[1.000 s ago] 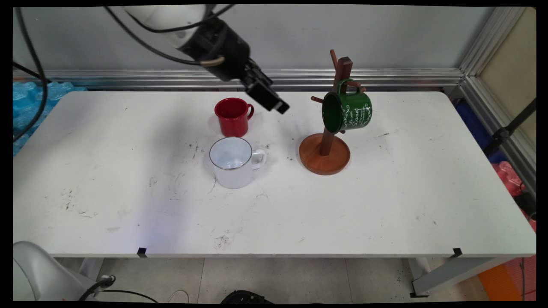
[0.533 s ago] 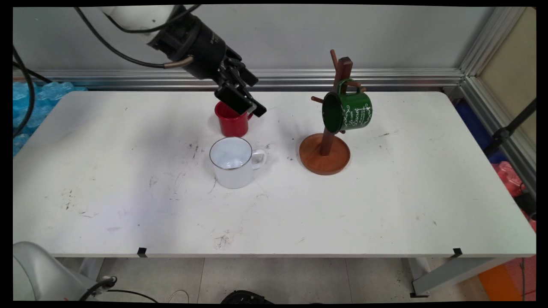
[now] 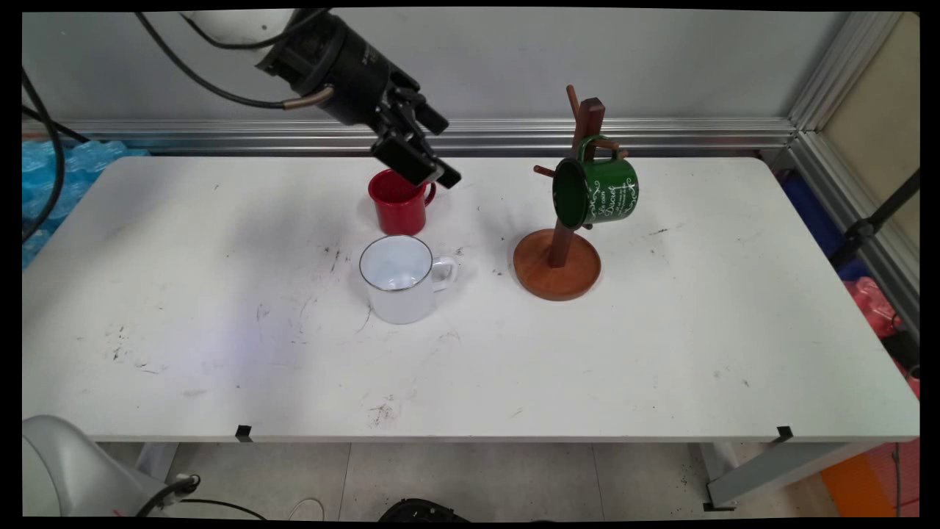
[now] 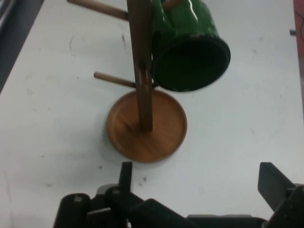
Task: Pick up the green mug from the rack
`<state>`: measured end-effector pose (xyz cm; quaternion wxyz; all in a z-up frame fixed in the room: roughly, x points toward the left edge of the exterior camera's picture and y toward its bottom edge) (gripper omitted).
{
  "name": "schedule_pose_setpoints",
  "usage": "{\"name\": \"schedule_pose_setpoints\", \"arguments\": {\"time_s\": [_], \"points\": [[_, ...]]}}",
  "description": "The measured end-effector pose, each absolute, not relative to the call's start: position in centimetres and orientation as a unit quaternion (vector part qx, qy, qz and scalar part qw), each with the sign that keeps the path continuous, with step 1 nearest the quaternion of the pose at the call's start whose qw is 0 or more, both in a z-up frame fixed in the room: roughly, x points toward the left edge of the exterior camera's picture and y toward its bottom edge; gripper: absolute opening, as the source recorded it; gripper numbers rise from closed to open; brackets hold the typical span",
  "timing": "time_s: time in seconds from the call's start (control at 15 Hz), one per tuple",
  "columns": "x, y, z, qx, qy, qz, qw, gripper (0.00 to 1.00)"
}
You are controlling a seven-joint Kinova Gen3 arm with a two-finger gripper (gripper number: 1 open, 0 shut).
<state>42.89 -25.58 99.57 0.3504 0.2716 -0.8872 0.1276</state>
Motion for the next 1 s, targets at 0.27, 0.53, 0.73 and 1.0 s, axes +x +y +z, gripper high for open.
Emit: {"name": "schedule_pose_setpoints", "arguments": {"time_s": [0.27, 0.53, 0.73, 1.0], "points": [[41.2, -26.4, 99.3, 0.284, -0.873, 0.112, 0.381, 1.0], [38.4, -27.4, 98.2, 0.298, -0.855, 0.084, 0.415, 1.0], [36.5, -28.0, 97.1, 0.317, -0.84, 0.066, 0.436, 1.0], [34.4, -28.7, 95.5, 0.349, -0.817, 0.048, 0.456, 1.0]]}}
